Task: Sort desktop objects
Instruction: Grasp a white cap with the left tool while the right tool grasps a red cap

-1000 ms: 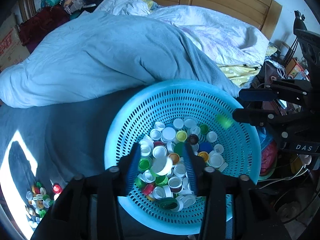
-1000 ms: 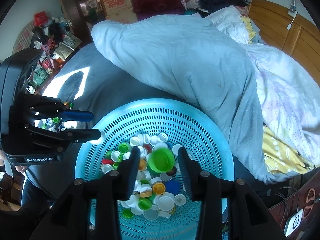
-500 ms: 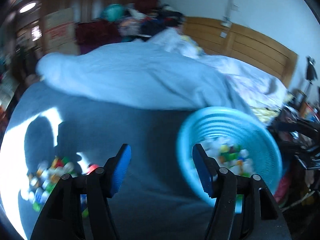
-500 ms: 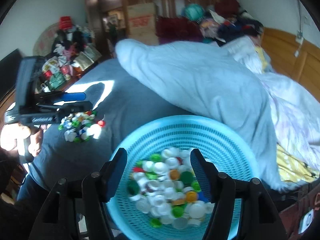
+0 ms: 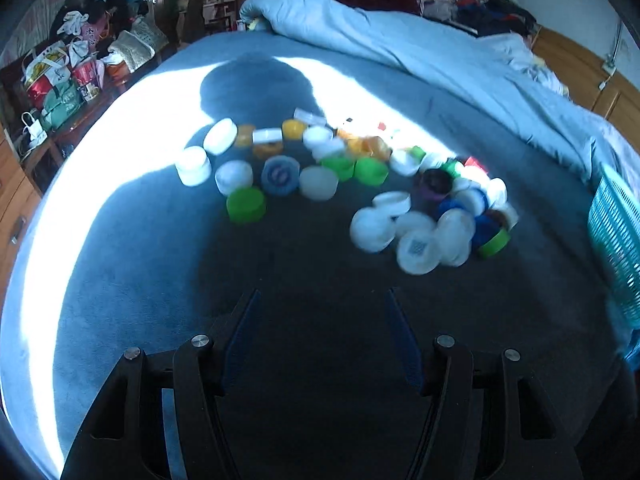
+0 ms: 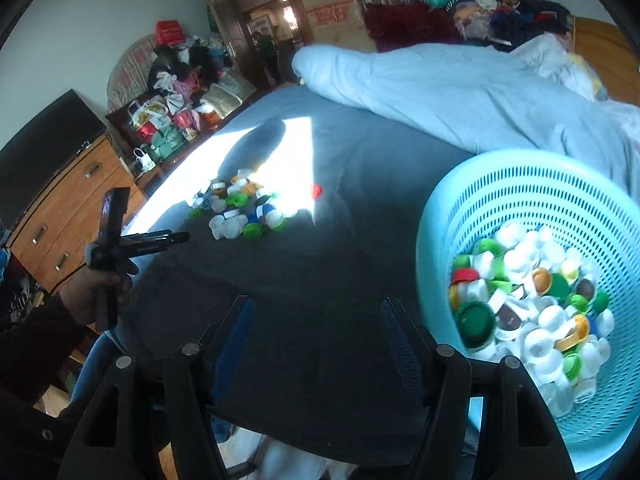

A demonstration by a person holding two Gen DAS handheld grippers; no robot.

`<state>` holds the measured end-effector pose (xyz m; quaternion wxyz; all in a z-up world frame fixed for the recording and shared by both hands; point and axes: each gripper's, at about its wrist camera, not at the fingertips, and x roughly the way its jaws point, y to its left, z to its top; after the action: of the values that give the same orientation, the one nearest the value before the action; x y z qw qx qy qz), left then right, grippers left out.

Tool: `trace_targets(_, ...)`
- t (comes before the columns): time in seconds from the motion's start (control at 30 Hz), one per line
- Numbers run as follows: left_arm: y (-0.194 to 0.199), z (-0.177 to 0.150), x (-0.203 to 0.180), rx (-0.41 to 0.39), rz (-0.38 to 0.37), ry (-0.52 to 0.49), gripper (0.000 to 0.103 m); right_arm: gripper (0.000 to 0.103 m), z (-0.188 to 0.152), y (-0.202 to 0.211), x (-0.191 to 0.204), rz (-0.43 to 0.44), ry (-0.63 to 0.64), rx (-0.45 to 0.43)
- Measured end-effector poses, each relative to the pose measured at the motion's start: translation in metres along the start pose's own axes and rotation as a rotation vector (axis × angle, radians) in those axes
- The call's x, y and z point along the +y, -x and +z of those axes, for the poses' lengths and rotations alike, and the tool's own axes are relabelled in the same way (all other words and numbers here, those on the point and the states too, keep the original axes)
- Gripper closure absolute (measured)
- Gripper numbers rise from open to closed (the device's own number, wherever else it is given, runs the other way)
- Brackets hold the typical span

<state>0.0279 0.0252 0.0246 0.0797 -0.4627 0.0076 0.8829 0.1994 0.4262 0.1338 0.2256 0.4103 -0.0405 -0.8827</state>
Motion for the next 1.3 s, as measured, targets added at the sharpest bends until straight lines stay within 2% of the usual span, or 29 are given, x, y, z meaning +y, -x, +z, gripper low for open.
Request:
trace_targets(0.13, -0.022, 0.0, -0.002, -0.004, -0.004, -0.063, 0.046, 0.032, 0.002, -0.01, 0.0, -0.027, 0.004, 0.022)
trace_targets(0.23, -0.029, 0.014, -0.001, -0.005, -0.034, -0.074, 0.046, 0.032, 0.003, -0.018, 0.002, -0.037, 0.003, 0.04)
trace_targets(0.4, -0.034, 0.032, -0.013, -0.021, -0.074, -0.137, 0.046, 0.032, 0.006, -0.036, 0.005, -0.033, -0.009, 0.068)
trace_targets(0.57, -0.044, 0.04, -0.02, -0.016, -0.078, -0.166, 0.046, 0.032, 0.008, -0.05, 0.015, -0.02, 0.007, 0.09)
trace_targets(0.6, -0.044, 0.04, -0.02, -0.013, -0.081, -0.166, 0.048, 0.032, 0.008, -0.052, 0.016, -0.018, 0.006, 0.094)
trace_targets(0.67, -0.043, 0.039, -0.018, -0.018, -0.083, -0.159, 0.076, 0.033, 0.009, -0.056, 0.018, -0.013, 0.005, 0.096)
trace_targets(0.77, -0.036, 0.038, -0.013, -0.045, -0.098, -0.135, 0.076, 0.041, 0.012, -0.062, 0.022, -0.008, 0.013, 0.098)
trace_targets(0.9, -0.018, 0.031, -0.005, -0.097, -0.112, -0.072, 0.076, 0.042, 0.025, -0.078, 0.026, -0.004, 0.023, 0.097)
trace_targets(1.03, -0.019, 0.016, 0.003, -0.088, -0.127, -0.026, 0.076, 0.042, 0.057, -0.112, 0.032, -0.004, 0.049, 0.072)
trace_targets(1.17, -0.022, 0.016, 0.011, -0.083, -0.142, 0.021, 0.076, 0.042, 0.098, -0.169, 0.039, -0.024, 0.077, 0.071)
trace_targets(1.3, -0.026, 0.014, 0.01, -0.077, -0.142, 0.023, 0.076, 0.043, 0.128, -0.229, 0.027, 0.005, -0.026, 0.117)
